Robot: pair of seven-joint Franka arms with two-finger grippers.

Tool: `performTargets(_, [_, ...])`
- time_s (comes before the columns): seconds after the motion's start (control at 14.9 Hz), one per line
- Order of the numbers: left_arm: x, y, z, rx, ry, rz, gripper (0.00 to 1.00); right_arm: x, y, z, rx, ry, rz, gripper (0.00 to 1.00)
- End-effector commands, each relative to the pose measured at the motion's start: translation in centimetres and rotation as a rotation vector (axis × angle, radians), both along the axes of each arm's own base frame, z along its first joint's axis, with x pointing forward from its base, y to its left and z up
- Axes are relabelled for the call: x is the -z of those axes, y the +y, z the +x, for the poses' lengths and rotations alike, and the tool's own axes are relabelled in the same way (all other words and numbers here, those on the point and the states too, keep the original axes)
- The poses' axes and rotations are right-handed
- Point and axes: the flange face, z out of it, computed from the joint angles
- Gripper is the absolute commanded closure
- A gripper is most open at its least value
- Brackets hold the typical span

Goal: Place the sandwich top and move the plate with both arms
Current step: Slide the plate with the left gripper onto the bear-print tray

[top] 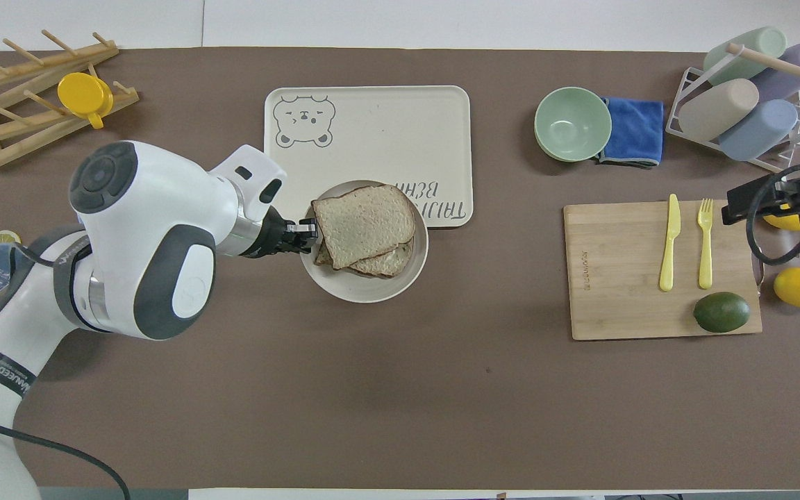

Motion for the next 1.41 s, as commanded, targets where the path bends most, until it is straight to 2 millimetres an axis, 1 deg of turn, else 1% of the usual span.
performTargets(0.0, [-0.4,0.4,6.6,-0.045,0.016,-0.035,1.0,-0.2,-0.3,-0.6,-0.011,-0.01,0.01,0.0])
performTargets(0.13, [0.7,0.3,10.3,-0.072,0.039,-0.068,1.0,-0.1,-0.3,-0.6,-0.011,-0.008,0.01,0.0])
performTargets(0.2, [1.5,0.8,12.0,-0.094,0.056,-0.085,1.0,-0.1,-0.3,-0.6,-0.011,-0.008,0.01,0.0])
performTargets(0.27, [2.3,1.9,14.0,-0.119,0.044,-0.095,1.0,-0.1,-0.3,-0.6,-0.011,-0.01,0.01,0.0])
performTargets(0.34, [4.2,1.9,15.1,-0.133,0.046,-0.096,1.0,-0.1,-0.3,-0.6,-0.011,-0.01,0.01,0.0])
performTargets(0.4, [5.5,1.3,15.6,-0.142,0.03,-0.098,1.0,-0.1,-0.3,-0.6,-0.011,-0.008,0.01,0.0])
performTargets(0.47, [5.8,1.3,15.8,-0.154,0.0,-0.094,1.0,-0.1,-0.3,-0.6,-0.011,-0.008,0.011,0.0])
performTargets(0.6, [6.8,1.4,15.6,-0.164,0.001,-0.088,1.0,-0.1,-0.3,-0.6,-0.011,-0.008,0.01,0.0])
performTargets(0.67, [6.9,1.2,15.5,-0.162,-0.004,-0.086,1.0,-0.1,-0.3,-0.6,-0.011,-0.008,0.01,0.0])
performTargets(0.81, [8.2,-0.3,14.3,-0.144,0.009,-0.075,1.0,-0.1,-0.3,-0.6,-0.011,-0.008,0.01,0.0])
performTargets(0.87, [8.8,-0.5,13.8,-0.146,0.008,-0.071,1.0,-0.1,-0.3,-0.6,-0.011,-0.008,0.01,0.0])
performTargets(1.01, [9.3,-0.6,13.2,-0.15,0.003,-0.067,1.0,-0.1,-0.3,-0.6,-0.011,-0.01,0.01,0.0])
performTargets(1.21, [9.5,-0.5,13.0,-0.149,0.002,-0.062,1.0,-0.1,-0.3,-0.6,-0.011,-0.008,0.01,0.0])
performTargets(1.28, [9.9,-0.3,12.8,-0.144,0.001,-0.058,1.0,-0.1,-0.3,-0.6,-0.011,-0.008,0.01,0.0])
performTargets(1.34, [9.9,-0.2,12.6,-0.144,-0.003,-0.056,0.89,-0.1,-0.3,-0.6,-0.011,-0.008,0.01,0.0])
